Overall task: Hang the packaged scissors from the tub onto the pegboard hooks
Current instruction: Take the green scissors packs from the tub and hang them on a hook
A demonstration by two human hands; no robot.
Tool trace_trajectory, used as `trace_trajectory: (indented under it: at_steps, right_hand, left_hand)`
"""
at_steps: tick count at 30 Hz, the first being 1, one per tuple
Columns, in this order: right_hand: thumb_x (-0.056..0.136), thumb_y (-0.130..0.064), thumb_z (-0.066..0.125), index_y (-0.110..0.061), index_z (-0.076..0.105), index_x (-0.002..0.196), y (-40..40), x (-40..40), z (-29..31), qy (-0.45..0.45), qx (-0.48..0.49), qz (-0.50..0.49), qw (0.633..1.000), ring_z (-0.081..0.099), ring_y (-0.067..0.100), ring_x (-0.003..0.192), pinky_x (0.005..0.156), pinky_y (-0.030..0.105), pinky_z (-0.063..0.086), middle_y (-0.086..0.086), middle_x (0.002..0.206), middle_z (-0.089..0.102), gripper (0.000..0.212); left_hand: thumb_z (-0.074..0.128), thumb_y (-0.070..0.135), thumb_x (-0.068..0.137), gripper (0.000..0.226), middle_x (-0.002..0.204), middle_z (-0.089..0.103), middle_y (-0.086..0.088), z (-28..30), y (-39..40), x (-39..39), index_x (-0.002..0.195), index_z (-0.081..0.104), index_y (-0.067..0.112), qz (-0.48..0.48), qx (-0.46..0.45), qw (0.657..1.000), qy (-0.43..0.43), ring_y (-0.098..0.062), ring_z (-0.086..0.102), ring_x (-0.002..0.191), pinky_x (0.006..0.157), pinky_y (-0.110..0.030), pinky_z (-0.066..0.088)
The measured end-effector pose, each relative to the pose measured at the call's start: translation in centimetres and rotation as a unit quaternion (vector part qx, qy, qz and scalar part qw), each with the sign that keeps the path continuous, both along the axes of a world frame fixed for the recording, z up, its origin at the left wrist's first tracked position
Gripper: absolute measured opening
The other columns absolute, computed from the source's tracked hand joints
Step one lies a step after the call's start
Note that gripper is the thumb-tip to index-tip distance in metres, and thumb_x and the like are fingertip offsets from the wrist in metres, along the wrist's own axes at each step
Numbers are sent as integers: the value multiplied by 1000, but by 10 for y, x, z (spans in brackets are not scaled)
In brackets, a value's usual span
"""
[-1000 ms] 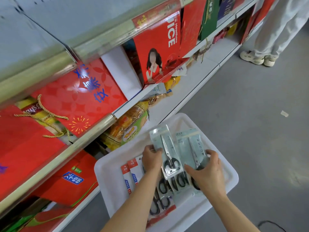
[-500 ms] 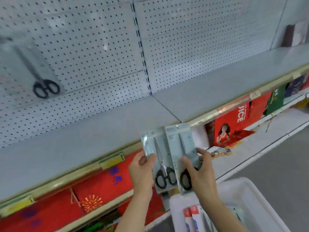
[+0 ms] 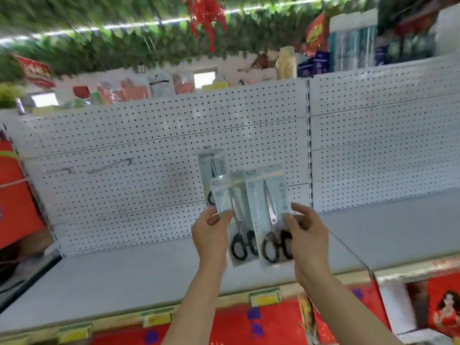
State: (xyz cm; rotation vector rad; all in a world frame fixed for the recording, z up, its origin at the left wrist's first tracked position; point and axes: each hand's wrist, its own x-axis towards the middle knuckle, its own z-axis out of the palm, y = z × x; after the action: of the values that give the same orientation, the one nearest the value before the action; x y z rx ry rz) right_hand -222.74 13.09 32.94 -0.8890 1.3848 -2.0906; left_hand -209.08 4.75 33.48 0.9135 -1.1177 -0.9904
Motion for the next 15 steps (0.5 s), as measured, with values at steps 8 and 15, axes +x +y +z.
trace_trajectory:
  at_steps: [8, 15]
  right_hand:
    - [93, -11, 60, -25, 61, 105, -17, 16, 24, -25, -3, 33, 999, 57, 12, 74, 62, 21, 43, -3, 89, 65, 18]
    - [91, -11, 62, -22, 62, 110, -39, 21, 25, -26, -3, 25, 999, 61, 14, 80, 65, 25, 44, -1, 94, 68, 22]
  left_hand:
    - [81, 16, 76, 31, 101, 68, -1, 52, -60, 24, 104, 67, 16, 11, 7, 1000, -12, -14, 63, 92, 83, -28, 47]
    - [80, 19, 76, 18, 88, 73, 0, 56, -110, 18, 92, 72, 18, 23, 16, 997, -69, -15, 68, 82, 62, -23, 46]
